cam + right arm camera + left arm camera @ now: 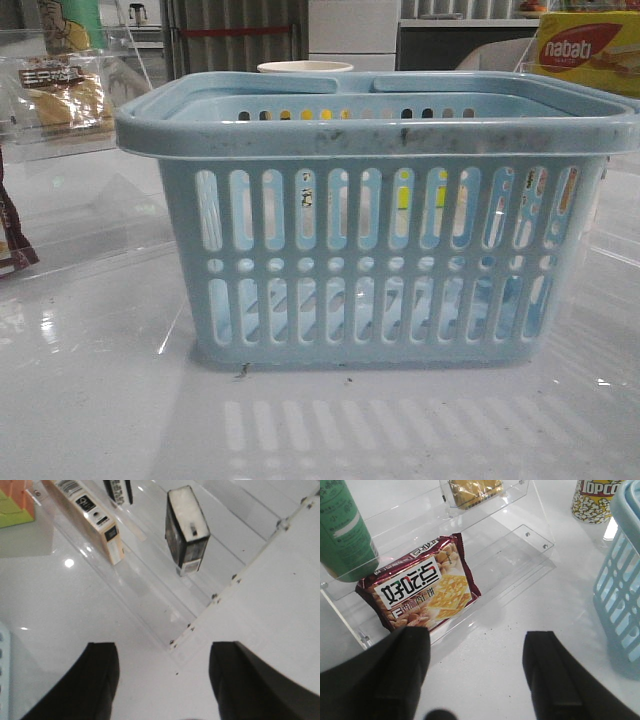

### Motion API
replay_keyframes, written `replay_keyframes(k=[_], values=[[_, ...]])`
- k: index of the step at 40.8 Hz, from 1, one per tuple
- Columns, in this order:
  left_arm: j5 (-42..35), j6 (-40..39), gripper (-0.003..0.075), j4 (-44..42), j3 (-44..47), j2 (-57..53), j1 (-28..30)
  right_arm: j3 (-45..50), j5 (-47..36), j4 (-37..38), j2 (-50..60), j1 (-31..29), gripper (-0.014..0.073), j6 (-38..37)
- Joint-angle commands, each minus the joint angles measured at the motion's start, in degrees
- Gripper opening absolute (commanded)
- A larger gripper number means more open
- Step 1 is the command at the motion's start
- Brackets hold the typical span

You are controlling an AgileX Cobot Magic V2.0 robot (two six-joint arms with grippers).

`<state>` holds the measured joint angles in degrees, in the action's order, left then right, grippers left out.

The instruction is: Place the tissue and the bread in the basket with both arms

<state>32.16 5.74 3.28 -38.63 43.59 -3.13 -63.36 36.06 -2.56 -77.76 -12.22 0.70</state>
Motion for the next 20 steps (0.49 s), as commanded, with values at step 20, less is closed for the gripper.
replay_keyframes(k=[20], values=[[-4.6, -0.33, 0.0422, 0.7, -1.52, -0.03, -0.55, -24.9, 1.39, 8.0, -23.86, -0.66, 0.0507, -0.05]])
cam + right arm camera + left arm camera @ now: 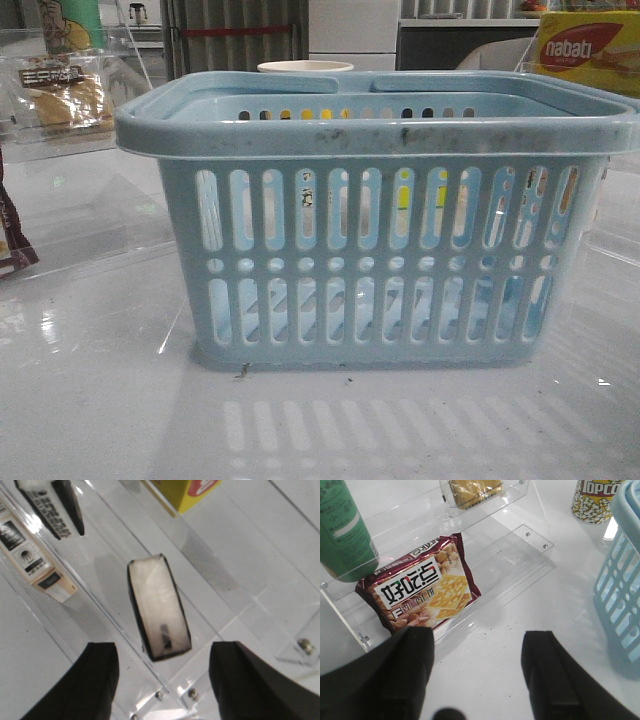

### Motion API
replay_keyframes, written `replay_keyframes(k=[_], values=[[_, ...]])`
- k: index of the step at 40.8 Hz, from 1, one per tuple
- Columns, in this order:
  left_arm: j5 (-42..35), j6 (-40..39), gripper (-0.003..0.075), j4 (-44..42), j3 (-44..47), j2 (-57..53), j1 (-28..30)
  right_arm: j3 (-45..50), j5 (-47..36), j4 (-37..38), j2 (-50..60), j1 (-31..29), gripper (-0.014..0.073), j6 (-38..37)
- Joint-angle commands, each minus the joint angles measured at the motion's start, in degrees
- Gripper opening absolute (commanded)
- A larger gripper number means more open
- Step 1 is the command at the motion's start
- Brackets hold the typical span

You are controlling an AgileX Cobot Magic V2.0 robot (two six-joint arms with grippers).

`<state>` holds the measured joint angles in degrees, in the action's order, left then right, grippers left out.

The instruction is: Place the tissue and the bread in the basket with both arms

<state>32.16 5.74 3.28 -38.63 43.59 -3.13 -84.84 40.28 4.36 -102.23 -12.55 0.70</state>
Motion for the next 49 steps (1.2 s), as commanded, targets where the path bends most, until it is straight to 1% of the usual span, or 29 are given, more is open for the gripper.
replay_keyframes(k=[1, 5, 7, 10, 13, 16, 25, 34, 42, 49], values=[[-4.63, -0.33, 0.0419, 0.7, -1.52, -0.03, -0.55, -3.67, -2.97, 1.08, 0.06, -0.33, 0.0507, -0.05], [-5.04, -0.33, 0.041, 0.7, -1.52, -0.03, -0.55, -4.52, -4.08, 1.08, -2.08, -0.33, 0.0495, -0.05], [-5.29, -0.33, 0.0403, 0.7, -1.52, -0.03, -0.55, -4.88, -4.39, 1.08, -2.76, -0.33, 0.0454, -0.05], [-5.29, -0.33, 0.0403, 0.7, -1.52, -0.03, -0.55, -4.89, -5.13, 1.08, -3.07, -0.33, 0.0346, -0.05], [-5.29, -0.33, 0.0403, 0.7, -1.52, -0.03, -0.55, -4.94, -5.42, 1.08, -2.97, -0.33, 0.026, -0.05], [-5.29, -0.33, 0.0403, 0.7, -1.52, -0.03, -0.55, -5.06, -5.26, 1.02, -2.35, -0.21, 0.0216, -0.05], [-5.29, -0.33, 0.0403, 0.7, -1.52, -0.03, -0.55, -5.08, -3.69, -0.35, 3.82, 0.65, 0.0215, -0.05], [-5.65, -0.33, 0.0403, 0.7, -1.52, -0.03, -0.55, -5.08, 0.63, -5.0, 13.63, 3.98, 0.0215, -0.05], [-5.65, -0.33, 0.0403, 0.7, -1.52, -0.03, -0.55, -3.45, 3.03, -8.17, 20.86, 11.3, 0.0215, 0.01], [-5.78, -0.33, 0.0403, 0.7, -1.52, -0.03, -0.55, 0.38, 3.04, -8.44, 22.93, 21.21, 0.0215, 0.01]])
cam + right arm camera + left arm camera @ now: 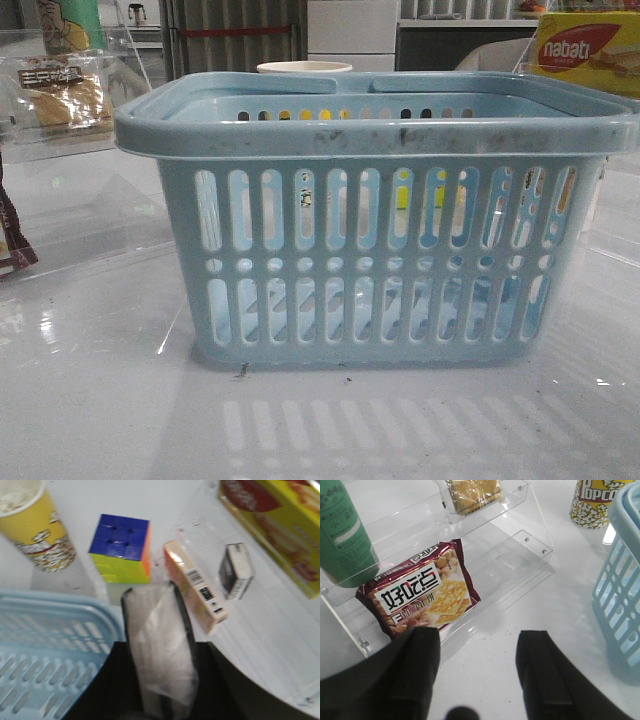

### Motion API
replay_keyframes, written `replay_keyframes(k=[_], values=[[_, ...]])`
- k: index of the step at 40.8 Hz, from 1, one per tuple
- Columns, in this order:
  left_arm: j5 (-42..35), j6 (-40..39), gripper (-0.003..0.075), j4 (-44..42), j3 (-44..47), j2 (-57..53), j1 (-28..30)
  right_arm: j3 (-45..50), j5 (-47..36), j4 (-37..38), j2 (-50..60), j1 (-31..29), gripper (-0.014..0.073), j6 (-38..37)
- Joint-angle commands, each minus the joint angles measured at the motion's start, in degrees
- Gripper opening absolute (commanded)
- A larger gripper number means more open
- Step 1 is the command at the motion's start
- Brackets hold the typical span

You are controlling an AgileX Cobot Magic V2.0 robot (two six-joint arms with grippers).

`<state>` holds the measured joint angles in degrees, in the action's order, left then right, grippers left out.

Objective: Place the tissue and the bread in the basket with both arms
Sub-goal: 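Lower the packet into the blue basket and open the right gripper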

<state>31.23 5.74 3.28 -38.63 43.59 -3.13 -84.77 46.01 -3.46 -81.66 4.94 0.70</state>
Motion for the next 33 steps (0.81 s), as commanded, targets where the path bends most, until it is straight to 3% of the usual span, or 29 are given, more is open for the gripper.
replay_keyframes(k=[1, 11, 18, 27, 33], values=[[-4.85, -0.33, 0.0403, 0.7, -1.52, -0.03, -0.55, 1.06, -2.76, -0.7, 2.35, 5.32, 0.0215, 0.01], [-4.85, -0.33, 0.0403, 0.7, -1.52, -0.03, -0.55, 10.19, -10.0, -1.49, 0.58, 16.5, 0.0215, 0.01], [-4.85, -0.33, 0.0403, 0.7, -1.52, -0.03, -0.55, 13.1, -13.54, -4.7, -2.24, 18.65, 0.0235, 0.01], [-4.85, -0.33, 0.0403, 0.7, -1.52, -0.03, -0.55, 13.2, -14.84, -5.08, -4.36, 18.65, 0.0552, 0.01], [-4.85, -0.33, 0.0403, 0.7, -1.52, -0.03, -0.55, 13.27, -15.04, -4.32, -2.06, 18.7, 0.057, 1.1]])
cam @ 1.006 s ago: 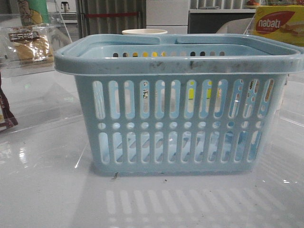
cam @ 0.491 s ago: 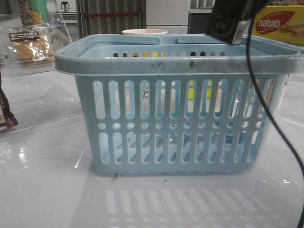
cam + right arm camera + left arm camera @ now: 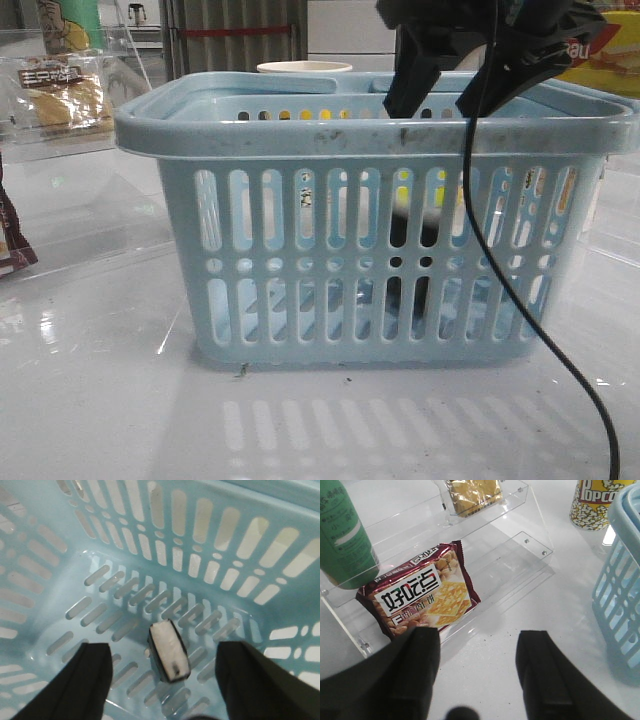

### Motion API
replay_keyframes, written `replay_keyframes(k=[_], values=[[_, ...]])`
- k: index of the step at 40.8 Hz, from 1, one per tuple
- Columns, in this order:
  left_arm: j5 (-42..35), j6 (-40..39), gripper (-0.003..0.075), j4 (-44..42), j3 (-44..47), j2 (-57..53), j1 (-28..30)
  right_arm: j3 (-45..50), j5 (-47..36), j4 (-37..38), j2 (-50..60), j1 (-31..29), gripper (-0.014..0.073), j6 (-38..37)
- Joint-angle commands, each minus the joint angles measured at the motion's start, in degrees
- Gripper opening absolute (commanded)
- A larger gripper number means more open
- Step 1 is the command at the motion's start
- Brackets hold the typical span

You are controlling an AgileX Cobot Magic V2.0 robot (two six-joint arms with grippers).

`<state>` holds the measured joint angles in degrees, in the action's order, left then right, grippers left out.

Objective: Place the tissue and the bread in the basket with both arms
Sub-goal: 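Lower the packet into the blue basket and open the right gripper, then reach the left gripper to the shelf and grasp the bagged bread bun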

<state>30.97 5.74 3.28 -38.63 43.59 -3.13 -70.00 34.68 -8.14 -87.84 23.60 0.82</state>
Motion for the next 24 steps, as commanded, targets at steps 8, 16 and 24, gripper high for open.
replay_keyframes(k=[8, 16, 24], values=[[-4.59, -0.33, 0.0403, 0.7, -1.52, -0.03, -0.55, 3.08, -4.32, 0.49, 13.29, 1.67, 0.057, 3.87], [-4.59, -0.33, 0.0403, 0.7, -1.52, -0.03, -0.55, 12.55, -5.27, 0.49, 26.05, 2.2, 0.057, 5.13], [-4.59, -0.33, 0.0403, 0.7, -1.38, -0.03, -0.55, 22.63, -5.23, 1.06, 38.97, 2.2, 0.057, 5.16]])
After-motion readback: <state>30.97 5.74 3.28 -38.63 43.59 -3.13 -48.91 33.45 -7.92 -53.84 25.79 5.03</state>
